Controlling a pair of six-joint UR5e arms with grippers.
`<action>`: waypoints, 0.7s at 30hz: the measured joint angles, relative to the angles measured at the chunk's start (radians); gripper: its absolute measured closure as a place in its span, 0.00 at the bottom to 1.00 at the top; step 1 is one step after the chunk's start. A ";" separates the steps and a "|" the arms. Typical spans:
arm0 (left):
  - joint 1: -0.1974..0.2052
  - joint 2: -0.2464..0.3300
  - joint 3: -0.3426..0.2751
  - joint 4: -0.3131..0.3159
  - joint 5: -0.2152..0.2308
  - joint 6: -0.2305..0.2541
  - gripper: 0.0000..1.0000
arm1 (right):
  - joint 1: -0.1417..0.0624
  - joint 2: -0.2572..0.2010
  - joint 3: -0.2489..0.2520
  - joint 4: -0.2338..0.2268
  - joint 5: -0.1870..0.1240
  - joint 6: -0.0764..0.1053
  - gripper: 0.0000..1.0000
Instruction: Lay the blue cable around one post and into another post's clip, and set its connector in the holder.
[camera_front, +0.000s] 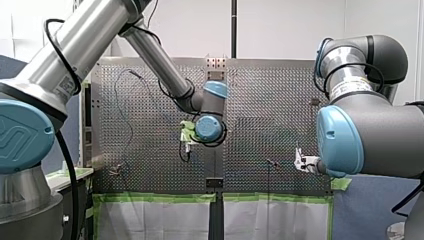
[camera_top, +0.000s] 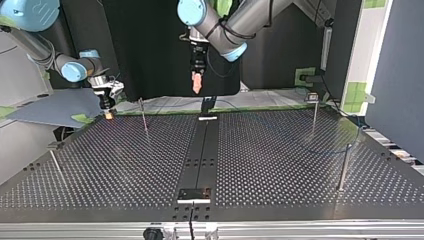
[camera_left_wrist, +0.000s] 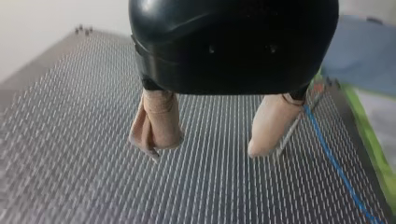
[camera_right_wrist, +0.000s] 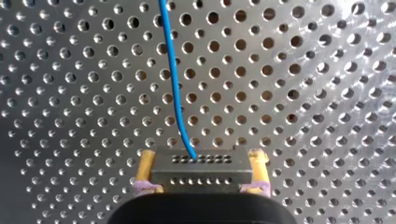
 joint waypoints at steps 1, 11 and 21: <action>0.008 0.009 -0.009 0.000 -0.009 -0.008 0.00 | 0.000 0.000 0.000 0.000 0.000 0.000 1.00; 0.101 0.102 -0.102 0.050 -0.102 -0.100 0.00 | 0.000 0.000 0.000 0.002 -0.002 0.000 1.00; 0.188 0.190 -0.190 0.042 -0.190 -0.187 0.00 | 0.001 0.000 0.000 0.005 -0.003 0.000 1.00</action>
